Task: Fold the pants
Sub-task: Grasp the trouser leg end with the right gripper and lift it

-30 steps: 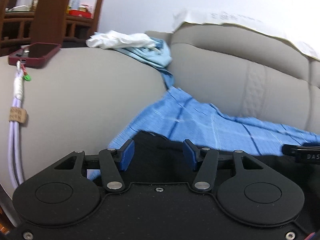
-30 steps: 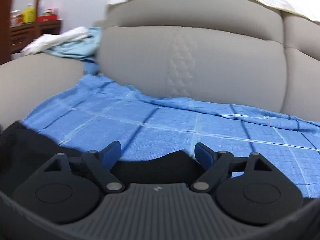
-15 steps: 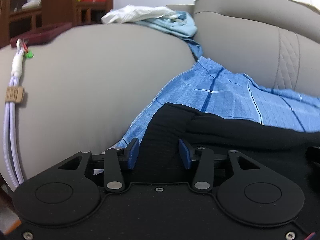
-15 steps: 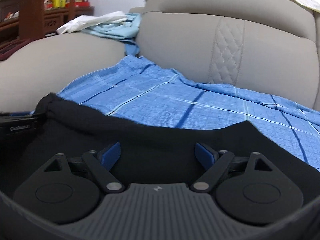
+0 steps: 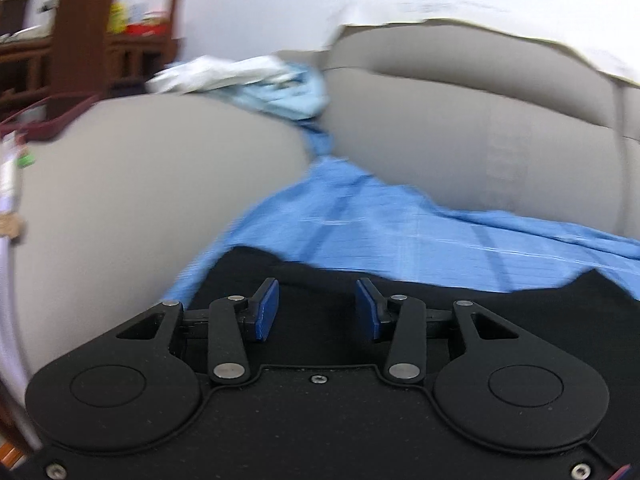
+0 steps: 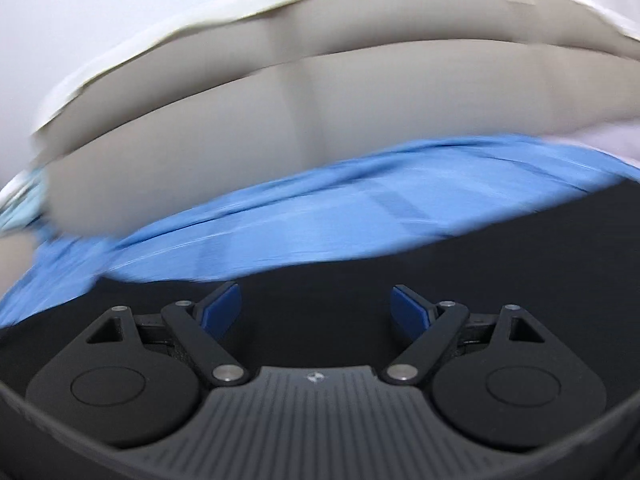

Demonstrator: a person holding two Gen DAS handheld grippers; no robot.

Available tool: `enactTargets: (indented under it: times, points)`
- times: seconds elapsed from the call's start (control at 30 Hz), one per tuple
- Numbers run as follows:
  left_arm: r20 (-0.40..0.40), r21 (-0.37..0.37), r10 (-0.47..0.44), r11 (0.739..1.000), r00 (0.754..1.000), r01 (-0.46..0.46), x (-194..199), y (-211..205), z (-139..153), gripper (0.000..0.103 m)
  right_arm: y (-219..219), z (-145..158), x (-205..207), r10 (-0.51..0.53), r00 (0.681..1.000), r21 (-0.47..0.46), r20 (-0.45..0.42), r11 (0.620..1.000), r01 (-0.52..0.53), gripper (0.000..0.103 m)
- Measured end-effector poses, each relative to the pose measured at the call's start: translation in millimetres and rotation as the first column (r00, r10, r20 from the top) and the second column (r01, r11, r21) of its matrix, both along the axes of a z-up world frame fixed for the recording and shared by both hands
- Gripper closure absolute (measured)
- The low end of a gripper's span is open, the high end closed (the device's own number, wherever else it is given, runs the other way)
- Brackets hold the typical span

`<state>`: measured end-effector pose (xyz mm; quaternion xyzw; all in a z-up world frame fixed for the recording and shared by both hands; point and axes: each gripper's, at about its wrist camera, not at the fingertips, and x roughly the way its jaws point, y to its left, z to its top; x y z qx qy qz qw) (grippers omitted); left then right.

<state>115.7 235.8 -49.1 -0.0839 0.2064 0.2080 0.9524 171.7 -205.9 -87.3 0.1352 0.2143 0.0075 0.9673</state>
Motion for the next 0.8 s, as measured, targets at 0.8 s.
enactTargets:
  times: [0.8]
  points:
    - [-0.176,0.147,-0.101,0.981,0.979,0.128,76,-74,-34,0.057,-253,-58,-71,-0.523,0.846,0.345,-0.102,0.779,0.524,0.012]
